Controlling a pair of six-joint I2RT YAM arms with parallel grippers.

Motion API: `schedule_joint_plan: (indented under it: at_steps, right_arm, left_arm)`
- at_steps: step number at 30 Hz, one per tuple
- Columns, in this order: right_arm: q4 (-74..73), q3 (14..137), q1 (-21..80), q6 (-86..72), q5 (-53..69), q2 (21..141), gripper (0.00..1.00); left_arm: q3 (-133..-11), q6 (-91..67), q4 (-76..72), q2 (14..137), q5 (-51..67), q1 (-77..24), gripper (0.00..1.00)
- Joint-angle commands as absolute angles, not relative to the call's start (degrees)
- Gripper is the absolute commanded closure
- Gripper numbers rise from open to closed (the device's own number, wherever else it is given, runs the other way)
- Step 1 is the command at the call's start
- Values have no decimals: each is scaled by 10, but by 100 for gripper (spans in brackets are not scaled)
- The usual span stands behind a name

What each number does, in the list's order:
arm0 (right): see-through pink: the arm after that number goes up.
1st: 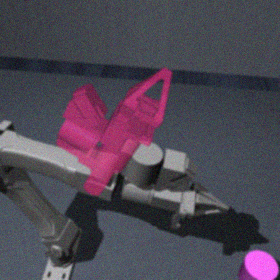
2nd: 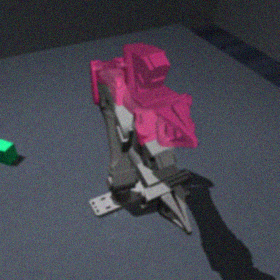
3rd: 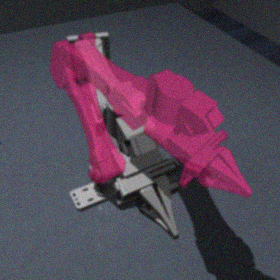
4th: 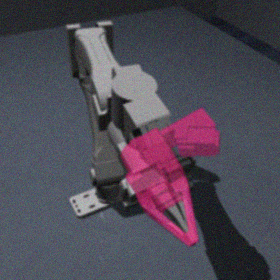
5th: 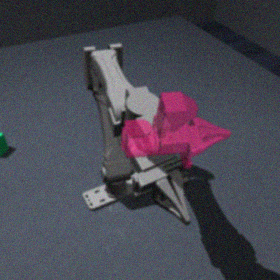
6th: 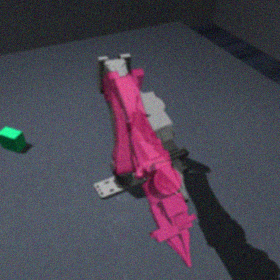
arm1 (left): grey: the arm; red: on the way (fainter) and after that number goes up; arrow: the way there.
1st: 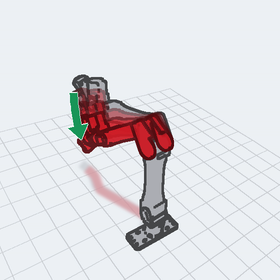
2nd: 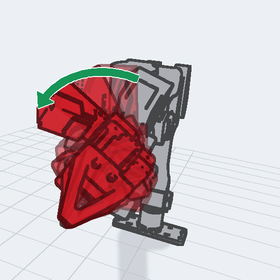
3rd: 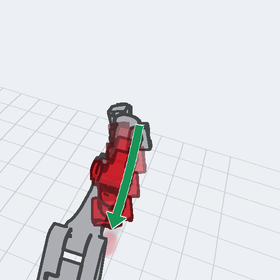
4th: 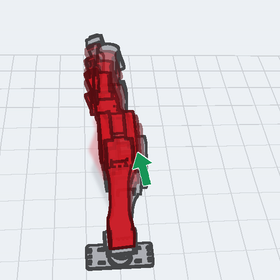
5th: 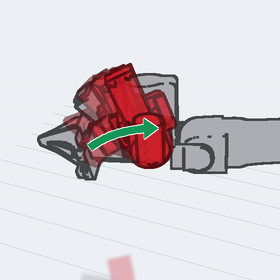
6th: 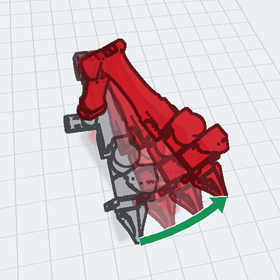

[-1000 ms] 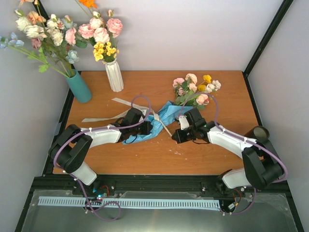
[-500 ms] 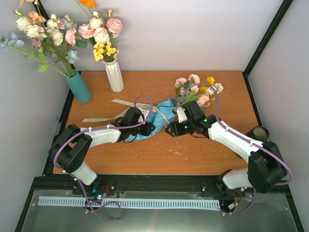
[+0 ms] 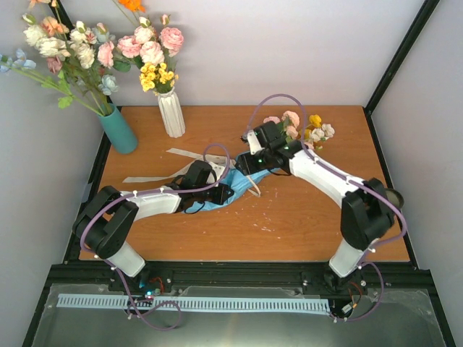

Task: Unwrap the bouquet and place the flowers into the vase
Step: Untie the ribbon from the wrapping paper.

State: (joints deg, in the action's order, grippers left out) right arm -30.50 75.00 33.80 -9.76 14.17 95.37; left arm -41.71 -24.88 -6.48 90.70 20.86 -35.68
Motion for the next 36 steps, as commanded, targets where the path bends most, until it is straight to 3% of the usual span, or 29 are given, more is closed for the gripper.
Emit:
schedule_joint_plan:
  at_steps: [1,6,9,17,20,36]
  right_arm:
    - [-336,804,342,-56,138,1015,41]
    - [-342,827,342,-48,165,1066,43]
    - [-340,828,342,-49,174,1080,49]
    - [-342,816,341,-47,157,1079,88]
    - [-346,811,342,-50,158,1063,97]
    - [-368,695,342,-102,161,885,97]
  left_arm:
    - [-423,-230,-78,908,225,-353,100]
    - [-426,-225,-72,911,228,-353,100]
    - [-426,-223,-72,914,229,-353,99]
    - [-429,-225,-76,919,232,-353,100]
    - [-434,-231,-72,921,220,-353,100]
    - [-501,-234,0,941,146,-342,100]
